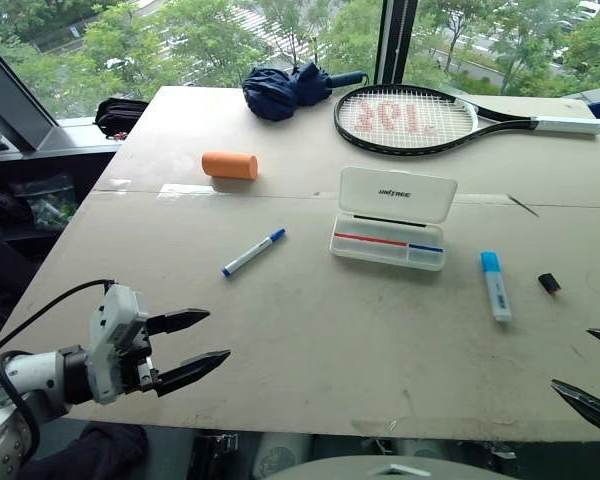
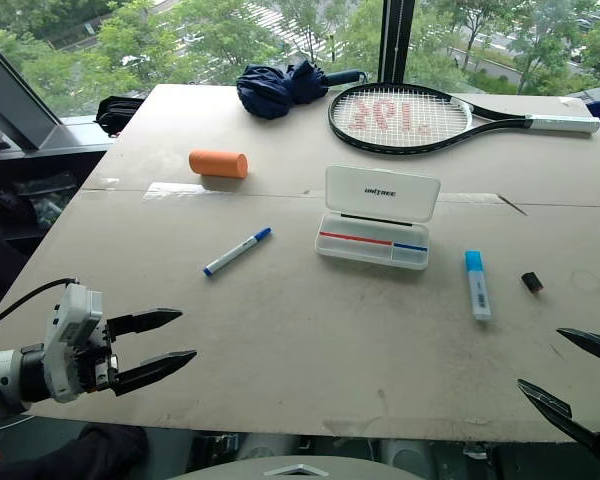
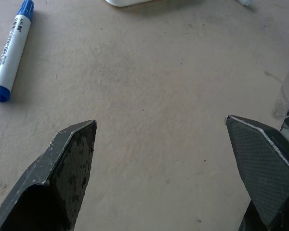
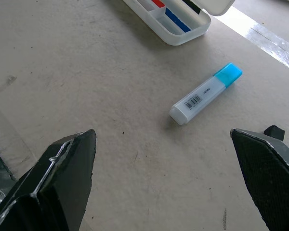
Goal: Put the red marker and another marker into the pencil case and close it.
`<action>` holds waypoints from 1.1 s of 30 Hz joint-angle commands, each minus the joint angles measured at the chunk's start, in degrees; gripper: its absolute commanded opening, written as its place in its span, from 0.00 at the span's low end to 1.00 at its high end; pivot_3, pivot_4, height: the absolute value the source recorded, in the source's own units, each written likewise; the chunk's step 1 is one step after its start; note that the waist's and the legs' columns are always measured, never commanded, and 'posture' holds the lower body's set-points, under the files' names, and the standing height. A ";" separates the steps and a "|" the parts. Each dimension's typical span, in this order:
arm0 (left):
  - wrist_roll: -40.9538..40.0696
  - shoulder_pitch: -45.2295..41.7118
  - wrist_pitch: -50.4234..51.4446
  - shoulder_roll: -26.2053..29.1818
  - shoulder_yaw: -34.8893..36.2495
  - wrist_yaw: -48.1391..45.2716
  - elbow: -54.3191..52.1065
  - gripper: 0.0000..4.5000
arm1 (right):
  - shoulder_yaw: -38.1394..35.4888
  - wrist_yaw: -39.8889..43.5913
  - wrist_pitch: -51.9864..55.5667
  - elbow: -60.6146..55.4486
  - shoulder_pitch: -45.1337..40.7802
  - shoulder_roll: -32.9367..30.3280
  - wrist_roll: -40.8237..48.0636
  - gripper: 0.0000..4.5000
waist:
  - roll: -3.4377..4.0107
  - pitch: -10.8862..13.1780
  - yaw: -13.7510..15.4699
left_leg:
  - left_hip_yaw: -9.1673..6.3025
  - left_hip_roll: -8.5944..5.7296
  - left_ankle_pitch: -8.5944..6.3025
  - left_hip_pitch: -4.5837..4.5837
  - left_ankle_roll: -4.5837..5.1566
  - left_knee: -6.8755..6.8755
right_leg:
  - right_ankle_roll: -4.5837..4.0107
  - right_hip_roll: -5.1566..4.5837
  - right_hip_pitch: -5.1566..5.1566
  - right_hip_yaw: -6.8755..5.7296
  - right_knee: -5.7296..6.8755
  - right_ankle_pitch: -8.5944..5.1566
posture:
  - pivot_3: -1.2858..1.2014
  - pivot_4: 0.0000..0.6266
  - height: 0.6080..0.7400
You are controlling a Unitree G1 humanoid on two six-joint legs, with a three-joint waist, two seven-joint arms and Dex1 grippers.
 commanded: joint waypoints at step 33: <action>38.03 -75.69 -17.78 -22.96 -62.74 -2.61 54.88 0.21 | 9.98 -11.37 -2.65 -17.39 1.21 8.42 1.96 1.00 | -0.05 0.03 -0.08 | 0.14 -0.26 -0.03 -0.08 0.09 0.23 | 0.27 0.52 -0.02 -0.12 0.18 0.15 | 0.52 0.24 0.93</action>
